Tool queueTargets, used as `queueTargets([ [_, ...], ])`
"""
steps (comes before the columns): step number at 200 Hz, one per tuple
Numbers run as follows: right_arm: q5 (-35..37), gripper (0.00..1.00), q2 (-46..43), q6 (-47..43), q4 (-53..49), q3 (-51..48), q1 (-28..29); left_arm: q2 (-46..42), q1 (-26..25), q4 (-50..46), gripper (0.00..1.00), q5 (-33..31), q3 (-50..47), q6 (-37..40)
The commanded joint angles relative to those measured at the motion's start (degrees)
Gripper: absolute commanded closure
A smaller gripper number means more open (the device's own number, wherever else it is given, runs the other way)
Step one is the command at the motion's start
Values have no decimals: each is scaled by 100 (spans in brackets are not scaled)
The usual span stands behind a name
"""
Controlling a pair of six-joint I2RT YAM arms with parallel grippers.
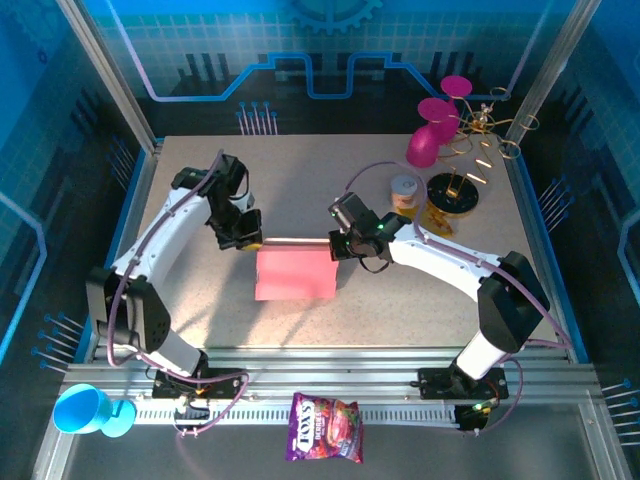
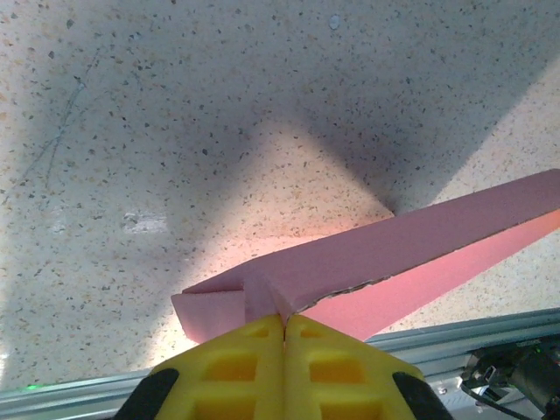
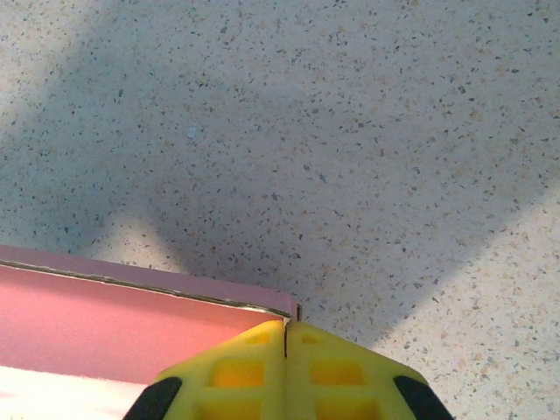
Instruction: Fold the paper box
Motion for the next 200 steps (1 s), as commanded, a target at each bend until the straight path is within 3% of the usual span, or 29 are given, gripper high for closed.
queueTargets([
  [1, -1, 100, -116, 21, 133, -81, 118, -301, -23, 656, 100, 397, -298, -123],
  [62, 106, 100, -92, -295, 399, 129, -1, -442, -23, 1406, 100, 311, -331, -345],
  [100, 98, 100, -29, -683, 1138, 77, -151, -520, -29, 2206, 100, 234, -455, -493],
  [154, 48, 100, -132, -1111, 2341, -381, -108, -1068, -118, 3280, 100, 179, -1679, -606],
  [200, 158, 100, -398, -1191, 2792, -918, 112, -1872, -284, 3926, 100, 8, -2851, -843],
])
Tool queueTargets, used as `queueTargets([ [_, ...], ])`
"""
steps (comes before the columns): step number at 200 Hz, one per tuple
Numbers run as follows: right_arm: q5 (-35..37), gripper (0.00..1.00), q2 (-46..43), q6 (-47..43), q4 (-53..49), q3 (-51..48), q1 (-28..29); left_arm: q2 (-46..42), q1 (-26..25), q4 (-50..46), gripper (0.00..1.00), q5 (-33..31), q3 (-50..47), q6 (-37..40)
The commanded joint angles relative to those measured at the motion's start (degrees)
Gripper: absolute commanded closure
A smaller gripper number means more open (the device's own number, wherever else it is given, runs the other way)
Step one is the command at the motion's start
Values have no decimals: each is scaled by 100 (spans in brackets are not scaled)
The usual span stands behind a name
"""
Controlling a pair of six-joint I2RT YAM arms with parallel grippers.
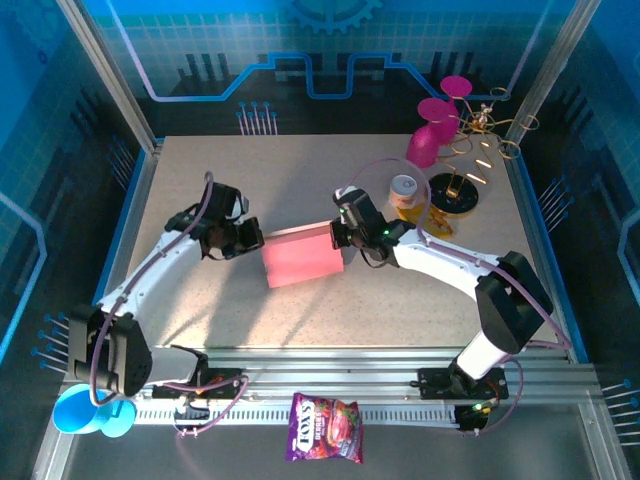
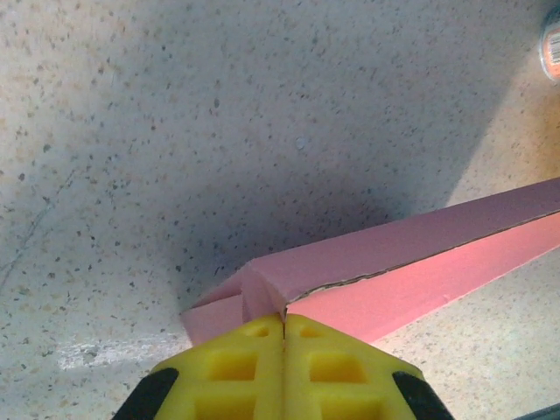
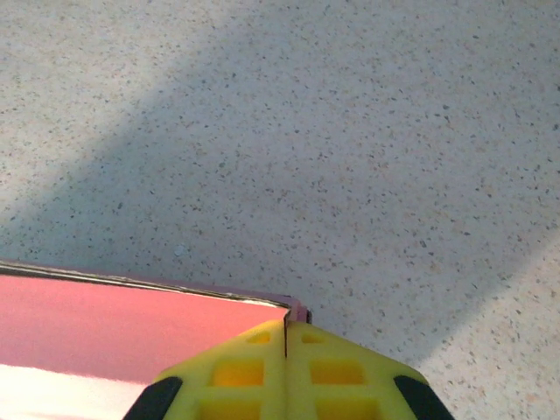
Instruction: Fold the paper box
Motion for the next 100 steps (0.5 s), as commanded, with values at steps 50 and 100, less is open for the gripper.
queueTargets([
  [50, -56, 100, -675, -196, 1086, -740, 512, -1088, -401, 1254, 100, 4, -984, -526],
  [100, -79, 100, -470, -446, 1431, -528, 446, -850, -402, 1206, 100, -236, -419, -352],
])
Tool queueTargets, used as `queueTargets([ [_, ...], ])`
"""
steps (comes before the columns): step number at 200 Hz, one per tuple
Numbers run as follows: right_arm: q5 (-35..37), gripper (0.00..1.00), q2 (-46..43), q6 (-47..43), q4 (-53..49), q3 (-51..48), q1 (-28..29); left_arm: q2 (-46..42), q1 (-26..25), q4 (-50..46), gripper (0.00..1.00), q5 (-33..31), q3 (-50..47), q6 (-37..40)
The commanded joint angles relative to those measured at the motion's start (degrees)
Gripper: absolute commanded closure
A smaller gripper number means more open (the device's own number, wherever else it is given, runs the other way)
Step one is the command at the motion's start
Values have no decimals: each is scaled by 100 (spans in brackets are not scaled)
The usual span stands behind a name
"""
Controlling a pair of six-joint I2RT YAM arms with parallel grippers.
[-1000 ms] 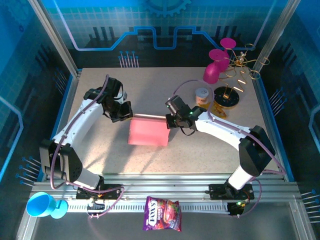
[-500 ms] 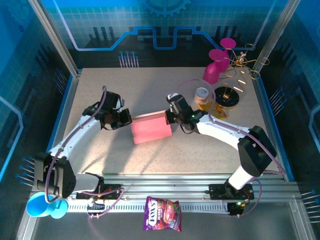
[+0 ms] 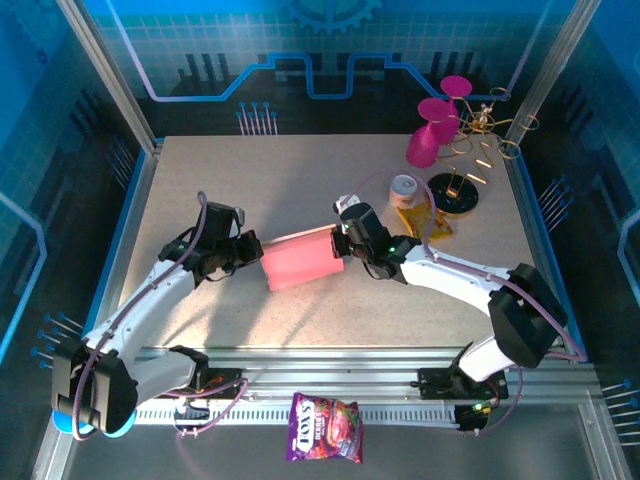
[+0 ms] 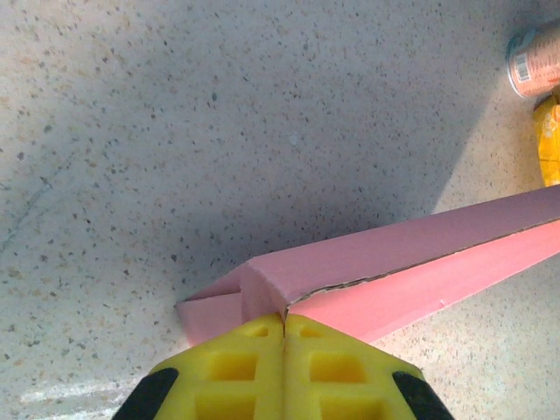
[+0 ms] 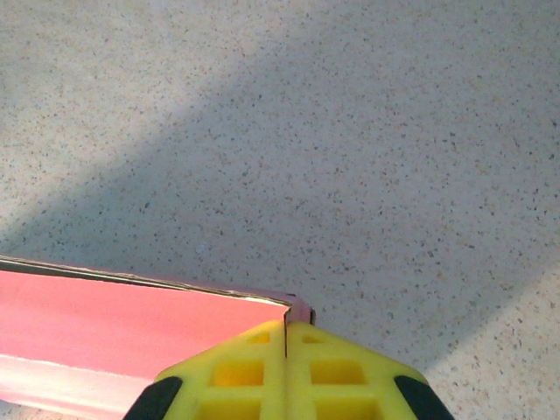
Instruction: Fold the paper box
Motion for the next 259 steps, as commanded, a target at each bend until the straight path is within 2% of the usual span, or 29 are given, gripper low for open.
queueTargets([
  [1, -374, 100, 69, -217, 707, 185, 167, 105, -126, 522, 100, 149, 445, 79],
  [32, -472, 100, 236, -372, 1235, 77, 134, 222, -126, 646, 100, 134, 422, 59],
  [72, -513, 100, 194, -364, 1660, -249, 106, -45, -145, 762, 100, 141, 23, -129],
  [141, -420, 100, 225, -254, 1412, -333, 103, 5, -144, -148, 100, 290, 362, -284],
  [176, -340, 100, 254, -214, 1326, -358, 129, -54, -145, -233, 100, 261, 274, -266],
  [259, -95, 100, 314, -184, 794, -139, 130, 139, -117, -1191, 100, 184, 741, 363],
])
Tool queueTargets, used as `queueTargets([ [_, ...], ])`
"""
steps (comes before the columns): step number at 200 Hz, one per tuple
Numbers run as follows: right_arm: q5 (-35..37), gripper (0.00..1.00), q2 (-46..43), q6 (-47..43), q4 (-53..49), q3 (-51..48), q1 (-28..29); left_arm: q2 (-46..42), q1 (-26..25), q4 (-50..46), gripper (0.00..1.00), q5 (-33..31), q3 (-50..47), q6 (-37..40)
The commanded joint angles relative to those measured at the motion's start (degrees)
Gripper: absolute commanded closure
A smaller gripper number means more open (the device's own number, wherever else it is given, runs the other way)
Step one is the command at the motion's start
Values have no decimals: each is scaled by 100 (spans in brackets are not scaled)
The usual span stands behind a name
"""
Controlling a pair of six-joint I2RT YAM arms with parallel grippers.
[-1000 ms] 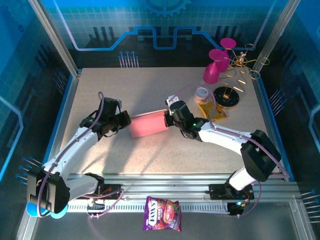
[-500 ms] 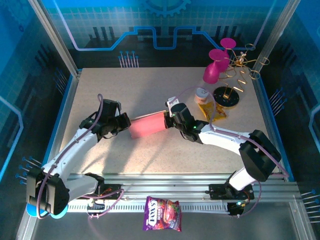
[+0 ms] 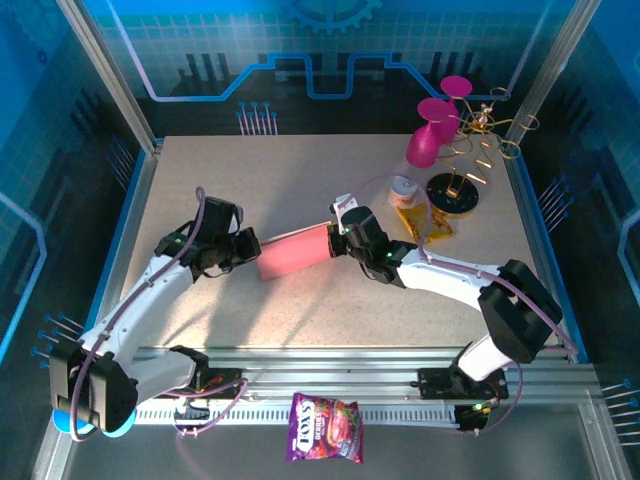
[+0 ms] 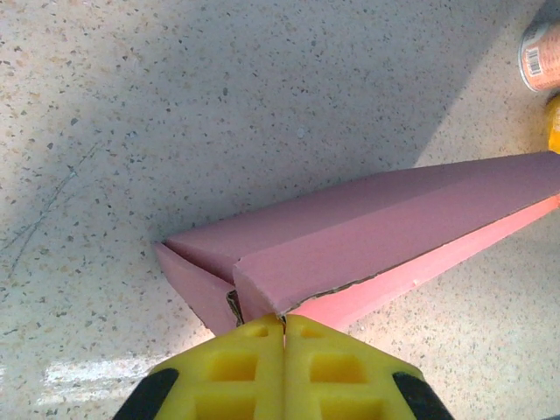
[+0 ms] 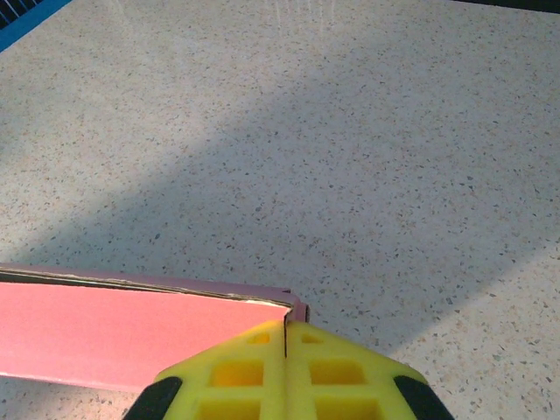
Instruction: Fold the paper box
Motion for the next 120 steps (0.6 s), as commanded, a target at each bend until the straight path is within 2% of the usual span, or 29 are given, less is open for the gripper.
queueTargets([
  [1, -82, 100, 120, 89, -247, 196, 130, 120, -69, -349, 100, 293, 209, 293],
  [40, -71, 100, 195, 145, -370, 278, 131, 170, -65, -317, 100, 314, 98, 274],
  [120, 35, 100, 225, 171, -559, 334, 132, 278, -16, -868, 100, 179, 400, 601],
])
